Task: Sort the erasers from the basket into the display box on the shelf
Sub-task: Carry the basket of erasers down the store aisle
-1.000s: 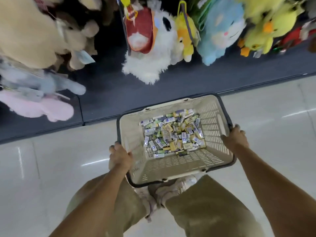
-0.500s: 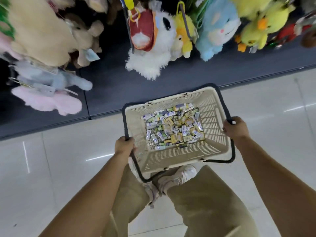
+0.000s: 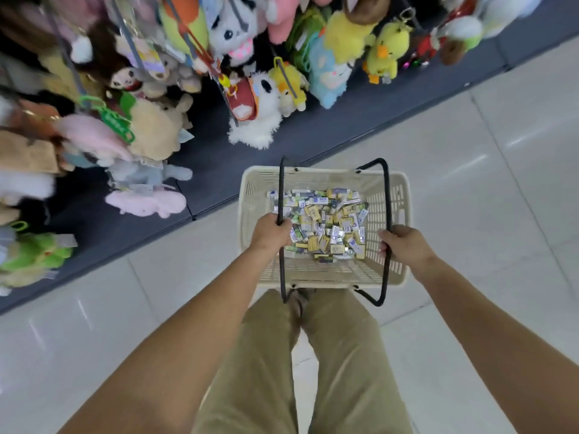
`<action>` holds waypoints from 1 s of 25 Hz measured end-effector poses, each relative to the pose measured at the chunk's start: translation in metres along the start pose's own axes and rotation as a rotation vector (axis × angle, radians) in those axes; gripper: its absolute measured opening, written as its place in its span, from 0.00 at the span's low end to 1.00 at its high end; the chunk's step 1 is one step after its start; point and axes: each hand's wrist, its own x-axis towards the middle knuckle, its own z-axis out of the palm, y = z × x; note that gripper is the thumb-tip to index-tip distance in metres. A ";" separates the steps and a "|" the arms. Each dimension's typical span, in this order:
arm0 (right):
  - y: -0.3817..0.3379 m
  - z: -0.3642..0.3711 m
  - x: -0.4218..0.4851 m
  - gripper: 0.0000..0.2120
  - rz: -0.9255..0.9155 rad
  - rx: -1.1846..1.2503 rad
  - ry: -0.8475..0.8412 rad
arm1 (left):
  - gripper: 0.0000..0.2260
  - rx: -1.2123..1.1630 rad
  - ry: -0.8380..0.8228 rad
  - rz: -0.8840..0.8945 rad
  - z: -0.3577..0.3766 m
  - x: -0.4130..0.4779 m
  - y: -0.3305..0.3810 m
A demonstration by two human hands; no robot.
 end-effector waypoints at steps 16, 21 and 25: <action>0.073 -0.139 -0.146 0.04 0.138 0.679 0.409 | 0.10 0.535 -0.454 0.332 0.131 -0.116 0.171; 0.093 -0.224 -0.123 0.07 0.221 0.820 0.472 | 0.07 0.699 -0.555 0.419 0.243 -0.127 0.247; 0.101 -0.303 -0.115 0.07 0.286 0.975 0.465 | 0.09 0.793 -0.611 0.460 0.327 -0.143 0.315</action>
